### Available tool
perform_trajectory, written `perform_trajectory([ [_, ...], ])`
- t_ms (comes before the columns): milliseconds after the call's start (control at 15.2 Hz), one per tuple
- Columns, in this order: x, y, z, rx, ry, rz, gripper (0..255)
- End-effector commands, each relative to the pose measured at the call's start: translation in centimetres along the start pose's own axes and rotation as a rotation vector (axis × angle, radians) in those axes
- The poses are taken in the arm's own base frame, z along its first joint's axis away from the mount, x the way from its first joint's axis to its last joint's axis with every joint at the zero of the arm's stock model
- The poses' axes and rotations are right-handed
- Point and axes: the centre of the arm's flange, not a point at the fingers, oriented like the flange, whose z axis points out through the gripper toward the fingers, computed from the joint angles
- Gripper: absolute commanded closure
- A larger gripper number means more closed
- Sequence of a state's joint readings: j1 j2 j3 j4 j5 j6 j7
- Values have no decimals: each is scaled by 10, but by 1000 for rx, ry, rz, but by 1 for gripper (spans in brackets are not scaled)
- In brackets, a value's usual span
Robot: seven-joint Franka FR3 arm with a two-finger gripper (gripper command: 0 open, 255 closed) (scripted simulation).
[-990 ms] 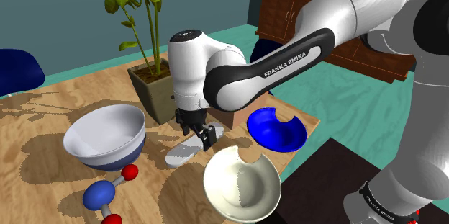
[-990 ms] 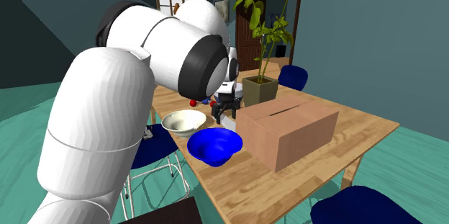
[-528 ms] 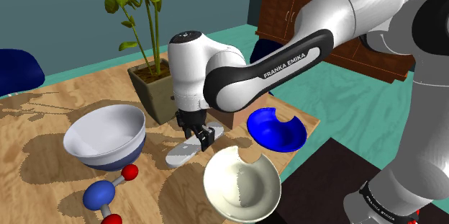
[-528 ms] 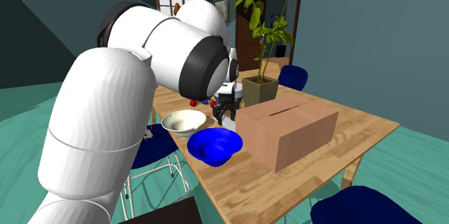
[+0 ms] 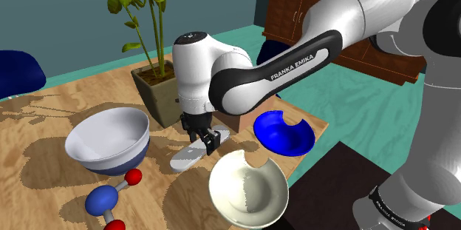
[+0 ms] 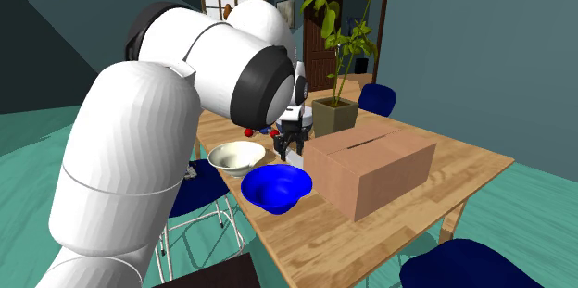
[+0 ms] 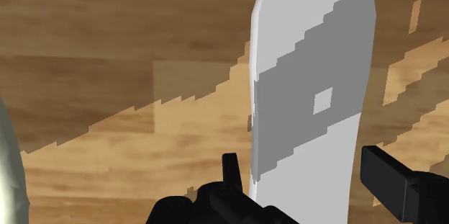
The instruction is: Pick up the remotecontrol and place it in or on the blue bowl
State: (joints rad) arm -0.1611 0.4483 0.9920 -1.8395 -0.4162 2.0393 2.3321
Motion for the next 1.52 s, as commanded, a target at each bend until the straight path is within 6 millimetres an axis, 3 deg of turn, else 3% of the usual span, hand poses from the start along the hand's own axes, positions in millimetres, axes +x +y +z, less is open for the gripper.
perform_trajectory([
  [0, 0, 0, 0, 0, 0, 0, 255],
  [1452, 1, 2, -116, 0, 0, 0, 255],
])
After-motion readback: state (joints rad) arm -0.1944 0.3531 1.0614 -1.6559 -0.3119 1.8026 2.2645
